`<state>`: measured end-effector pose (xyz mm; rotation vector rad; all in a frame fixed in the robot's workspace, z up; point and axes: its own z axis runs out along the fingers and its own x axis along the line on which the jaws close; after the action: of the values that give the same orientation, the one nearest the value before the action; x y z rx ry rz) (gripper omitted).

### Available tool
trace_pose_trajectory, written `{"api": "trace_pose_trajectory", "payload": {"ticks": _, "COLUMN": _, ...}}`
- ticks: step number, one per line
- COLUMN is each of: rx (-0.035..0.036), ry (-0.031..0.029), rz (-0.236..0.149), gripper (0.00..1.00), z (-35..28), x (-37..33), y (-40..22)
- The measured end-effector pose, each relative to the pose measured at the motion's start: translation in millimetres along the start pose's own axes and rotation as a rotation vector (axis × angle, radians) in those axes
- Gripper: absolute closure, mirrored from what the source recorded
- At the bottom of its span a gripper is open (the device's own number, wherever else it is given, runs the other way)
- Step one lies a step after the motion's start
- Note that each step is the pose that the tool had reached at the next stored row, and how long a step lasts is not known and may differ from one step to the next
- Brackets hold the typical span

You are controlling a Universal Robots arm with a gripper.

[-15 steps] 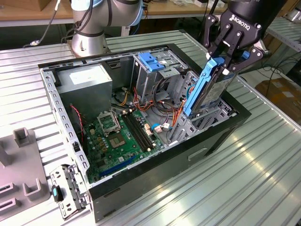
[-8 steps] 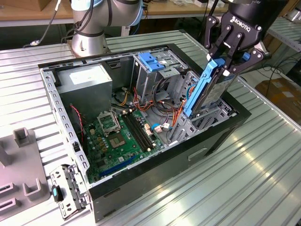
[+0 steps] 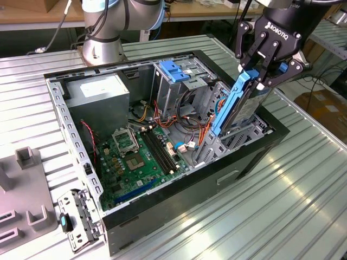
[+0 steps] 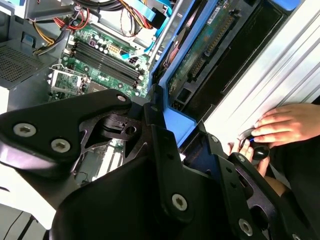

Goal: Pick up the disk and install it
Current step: 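Insert the disk into the insertion slot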

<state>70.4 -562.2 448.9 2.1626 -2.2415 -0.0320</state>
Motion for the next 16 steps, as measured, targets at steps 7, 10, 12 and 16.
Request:
{"api": "trace_pose_trajectory", "payload": {"ticks": 7, "rx": -0.0018, "ry": 0.0001, "rz": 0.0, "gripper": 0.63, "z": 7.5, "x": 0.1, "y": -0.3}}
{"api": "trace_pose_trajectory", "payload": {"ticks": 10, "rx": -0.0026, "ry": 0.0, "rz": 0.0, "gripper": 0.63, "z": 11.5, "x": 0.1, "y": -0.5}}
{"api": "trace_pose_trajectory", "payload": {"ticks": 12, "rx": -0.0031, "ry": 0.0002, "rz": 0.0, "gripper": 0.63, "z": 13.7, "x": 0.1, "y": -0.6}}
{"api": "trace_pose_trajectory", "payload": {"ticks": 16, "rx": -0.0038, "ry": 0.0001, "rz": 0.0, "gripper": 0.63, "z": 19.4, "x": 0.1, "y": -0.7}}
